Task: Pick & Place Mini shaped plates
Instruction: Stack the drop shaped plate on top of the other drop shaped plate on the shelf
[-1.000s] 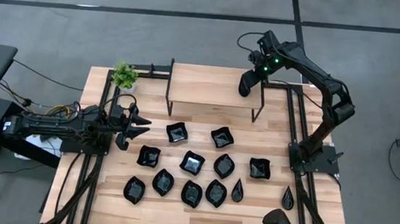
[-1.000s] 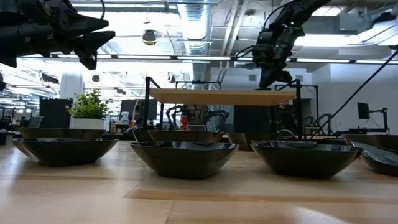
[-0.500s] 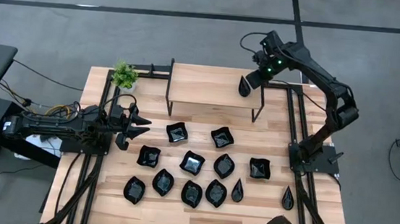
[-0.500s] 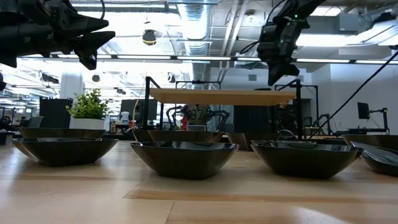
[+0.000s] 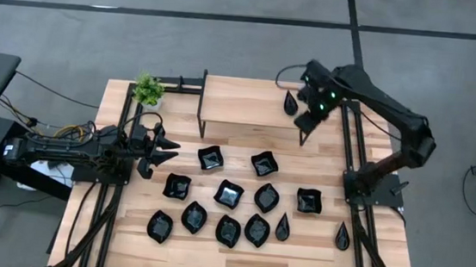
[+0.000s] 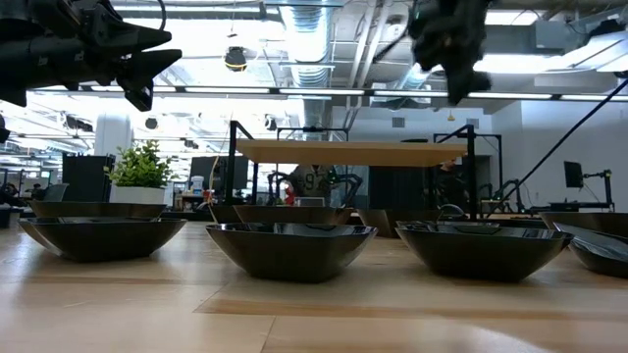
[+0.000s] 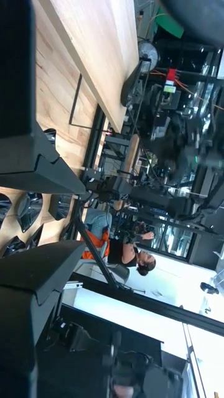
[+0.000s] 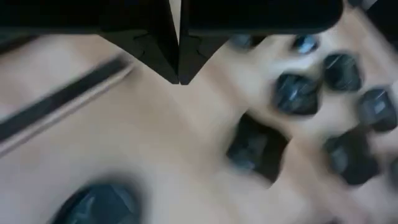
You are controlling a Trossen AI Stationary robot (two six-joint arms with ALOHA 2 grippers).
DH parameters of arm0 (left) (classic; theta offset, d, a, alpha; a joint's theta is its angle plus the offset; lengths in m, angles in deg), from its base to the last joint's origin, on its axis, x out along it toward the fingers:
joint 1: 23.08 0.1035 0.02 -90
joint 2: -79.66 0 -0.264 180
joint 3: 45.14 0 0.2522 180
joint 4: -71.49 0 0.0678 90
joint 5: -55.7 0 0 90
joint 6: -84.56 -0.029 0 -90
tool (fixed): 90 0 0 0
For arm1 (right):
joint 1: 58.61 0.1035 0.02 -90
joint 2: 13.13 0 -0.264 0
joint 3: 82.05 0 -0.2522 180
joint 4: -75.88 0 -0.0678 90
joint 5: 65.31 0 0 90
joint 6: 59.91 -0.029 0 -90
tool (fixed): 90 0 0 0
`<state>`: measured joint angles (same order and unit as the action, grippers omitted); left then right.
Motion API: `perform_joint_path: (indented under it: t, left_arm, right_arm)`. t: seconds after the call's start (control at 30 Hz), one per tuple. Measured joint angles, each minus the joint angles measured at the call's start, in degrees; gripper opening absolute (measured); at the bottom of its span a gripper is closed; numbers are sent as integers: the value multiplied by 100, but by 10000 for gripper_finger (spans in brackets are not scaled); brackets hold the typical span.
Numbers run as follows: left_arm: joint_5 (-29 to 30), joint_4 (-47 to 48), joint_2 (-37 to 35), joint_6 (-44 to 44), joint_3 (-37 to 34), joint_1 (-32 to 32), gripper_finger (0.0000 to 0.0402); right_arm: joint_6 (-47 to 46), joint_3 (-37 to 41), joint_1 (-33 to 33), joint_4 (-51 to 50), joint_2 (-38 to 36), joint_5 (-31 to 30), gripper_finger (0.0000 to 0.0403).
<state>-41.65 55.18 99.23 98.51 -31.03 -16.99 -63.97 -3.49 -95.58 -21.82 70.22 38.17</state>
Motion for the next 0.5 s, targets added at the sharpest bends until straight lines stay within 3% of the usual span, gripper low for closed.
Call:
perform_joint_path:
  t: [0.13, 0.3, 0.5]
  left_arm:
    - [0, 1, 1, -6, 1, 1, 132]
    - [0, 1, 1, -19, -1, 2, 132]
    - [0, 3, 0, -20, 1, 2, 132]
  right_arm:
    - [-1398, 0, 838, -616, -524, 0, 3]
    - [-3518, 292, 2139, -560, -1230, 212, 2]
    - [-5678, 1304, 3871, -570, -1811, 193, 2]
